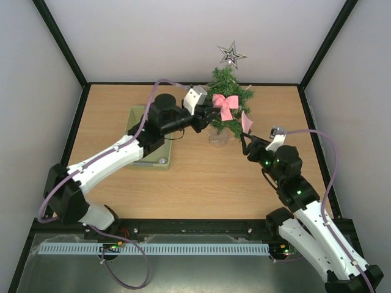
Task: Decorate the small christmas tree
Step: Place the decoration item on the Christmas tree.
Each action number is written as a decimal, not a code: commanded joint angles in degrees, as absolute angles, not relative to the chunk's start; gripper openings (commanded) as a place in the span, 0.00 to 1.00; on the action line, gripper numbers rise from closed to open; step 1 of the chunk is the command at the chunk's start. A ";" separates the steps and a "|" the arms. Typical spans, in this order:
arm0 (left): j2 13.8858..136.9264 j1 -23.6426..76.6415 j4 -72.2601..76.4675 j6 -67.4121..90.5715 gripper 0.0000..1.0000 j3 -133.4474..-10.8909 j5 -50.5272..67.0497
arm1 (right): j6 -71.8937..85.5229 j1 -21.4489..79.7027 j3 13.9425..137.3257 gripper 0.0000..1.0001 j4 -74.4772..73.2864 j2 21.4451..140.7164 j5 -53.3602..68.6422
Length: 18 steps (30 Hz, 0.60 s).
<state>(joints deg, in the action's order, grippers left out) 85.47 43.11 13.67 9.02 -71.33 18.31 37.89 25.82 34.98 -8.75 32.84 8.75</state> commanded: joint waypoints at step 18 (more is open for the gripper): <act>57.41 26.22 -10.66 7.21 0.92 -56.69 16.42 | 62.44 25.59 6.29 0.51 26.20 44.73 8.66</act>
